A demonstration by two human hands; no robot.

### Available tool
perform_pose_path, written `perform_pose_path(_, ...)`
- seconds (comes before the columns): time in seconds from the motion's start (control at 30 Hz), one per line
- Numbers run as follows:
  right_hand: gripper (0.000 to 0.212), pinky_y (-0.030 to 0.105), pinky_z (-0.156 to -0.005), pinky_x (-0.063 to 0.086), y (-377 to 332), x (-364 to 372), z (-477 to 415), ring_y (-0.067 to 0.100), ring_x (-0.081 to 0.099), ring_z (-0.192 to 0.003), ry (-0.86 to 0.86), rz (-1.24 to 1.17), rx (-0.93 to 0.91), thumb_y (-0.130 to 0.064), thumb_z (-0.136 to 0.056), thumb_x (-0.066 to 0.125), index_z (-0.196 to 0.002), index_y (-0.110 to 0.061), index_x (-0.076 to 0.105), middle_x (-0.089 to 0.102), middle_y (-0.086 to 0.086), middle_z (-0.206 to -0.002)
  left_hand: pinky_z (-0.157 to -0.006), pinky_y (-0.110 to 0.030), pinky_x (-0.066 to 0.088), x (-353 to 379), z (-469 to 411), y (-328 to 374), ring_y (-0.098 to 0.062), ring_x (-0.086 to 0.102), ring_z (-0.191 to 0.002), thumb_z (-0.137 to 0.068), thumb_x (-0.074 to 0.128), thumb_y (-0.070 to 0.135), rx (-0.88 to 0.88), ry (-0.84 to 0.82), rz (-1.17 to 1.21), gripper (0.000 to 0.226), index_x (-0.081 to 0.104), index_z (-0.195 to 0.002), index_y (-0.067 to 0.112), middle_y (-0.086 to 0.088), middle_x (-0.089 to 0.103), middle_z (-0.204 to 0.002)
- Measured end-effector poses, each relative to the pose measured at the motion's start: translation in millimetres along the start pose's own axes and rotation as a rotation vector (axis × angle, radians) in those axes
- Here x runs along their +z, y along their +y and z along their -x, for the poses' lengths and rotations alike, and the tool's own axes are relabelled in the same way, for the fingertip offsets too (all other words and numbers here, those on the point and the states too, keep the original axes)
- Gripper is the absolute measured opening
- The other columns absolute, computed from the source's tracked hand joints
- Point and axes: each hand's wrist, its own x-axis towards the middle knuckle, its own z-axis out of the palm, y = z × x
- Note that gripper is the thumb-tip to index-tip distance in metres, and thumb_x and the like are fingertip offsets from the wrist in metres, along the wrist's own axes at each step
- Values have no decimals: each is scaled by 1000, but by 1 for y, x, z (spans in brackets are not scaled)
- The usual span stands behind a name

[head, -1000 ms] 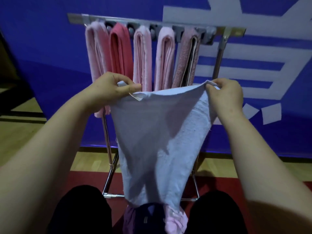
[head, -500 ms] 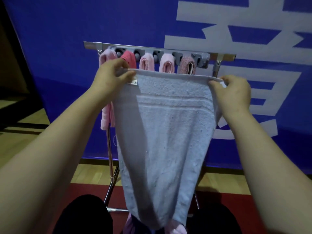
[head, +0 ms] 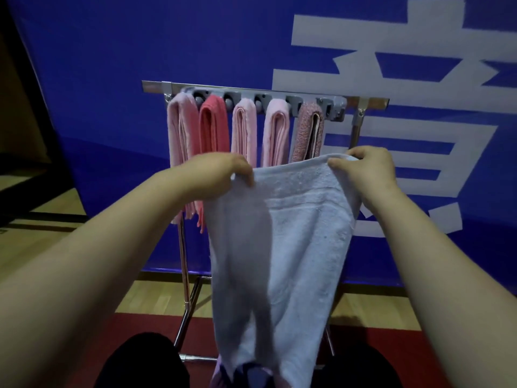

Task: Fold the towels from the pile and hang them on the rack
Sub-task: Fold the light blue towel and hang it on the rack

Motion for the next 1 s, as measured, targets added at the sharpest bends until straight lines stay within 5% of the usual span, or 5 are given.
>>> perform_pose_path(0.23,16,33,-65,49,-6,11,4,21,62,-76,-36,48,-45,-29,-81,71,-74,-14,71,66,3,-73,-87,-32,51,18,-9,26,-24,56,-114,-83,60,7,-230,-188,215,56,58,-134,30,1,52,-134)
perform_pose_path(0.33,21,34,-65,50,-11,16,7,25,63,-76,-62,74,-53,-26,-83,68,-77,-6,73,68,10,-75,-68,-40,59,16,-7,46,-27,66,-78,-86,57,3,-323,-242,674,47,59,-130,21,-14,65,-106)
perform_pose_path(0.43,20,27,-59,42,-17,23,13,20,60,-72,-133,126,-53,-24,-85,65,-82,-7,75,64,5,-70,-48,-20,50,13,-8,61,-14,54,-49,-86,49,-8,-361,-240,953,28,57,-97,18,-16,57,-78)
perform_pose_path(0.73,11,16,-48,40,-34,44,36,9,59,-67,-317,32,-71,-24,-89,67,-89,-16,76,65,-1,-72,-60,-25,56,22,-28,80,-14,64,-56,-82,52,-13,-463,-143,1358,28,62,-104,2,-12,63,-75)
perform_pose_path(1.0,17,24,-63,50,-36,36,45,15,67,-84,-416,-69,-58,-28,-84,74,-97,-17,77,72,3,-88,-66,-28,57,24,-25,77,-20,68,-71,-80,63,-7,-501,-73,1336,31,61,-111,-4,-16,67,-85)
